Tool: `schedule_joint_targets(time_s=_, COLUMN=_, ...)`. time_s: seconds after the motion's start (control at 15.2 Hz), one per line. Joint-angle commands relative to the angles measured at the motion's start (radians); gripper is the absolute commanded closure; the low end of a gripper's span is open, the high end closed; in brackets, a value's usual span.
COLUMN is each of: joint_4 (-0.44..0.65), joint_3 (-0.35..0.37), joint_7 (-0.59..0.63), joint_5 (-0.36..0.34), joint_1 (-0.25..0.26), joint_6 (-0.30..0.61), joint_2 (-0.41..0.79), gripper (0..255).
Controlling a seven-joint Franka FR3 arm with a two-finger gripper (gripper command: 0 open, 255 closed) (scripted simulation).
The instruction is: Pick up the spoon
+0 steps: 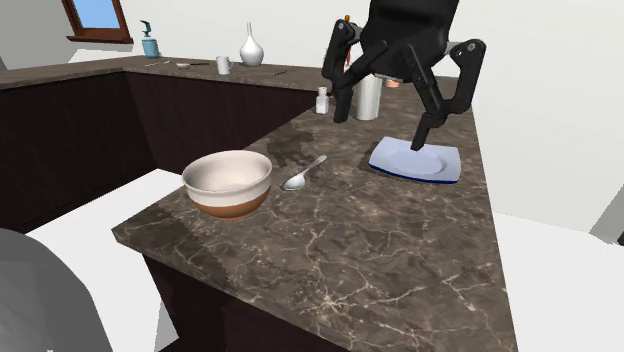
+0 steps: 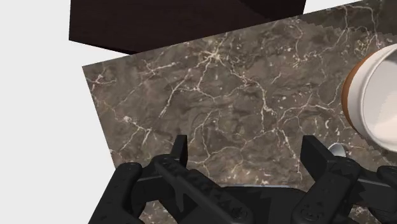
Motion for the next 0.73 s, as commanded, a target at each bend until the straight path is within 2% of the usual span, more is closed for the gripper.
schedule_joint_targets(time_s=0.0, joint_4=0.011, joint_3=0.029, joint_7=0.017, joint_5=0.022, joint_1=0.020, joint_6=0.047, joint_2=0.056, gripper=0)
schedule_joint_targets(time_s=0.66, joint_4=0.140, joint_3=0.152, joint_7=0.083, joint_5=0.068, joint_1=0.091, joint_6=0.248, joint_2=0.381, gripper=0)
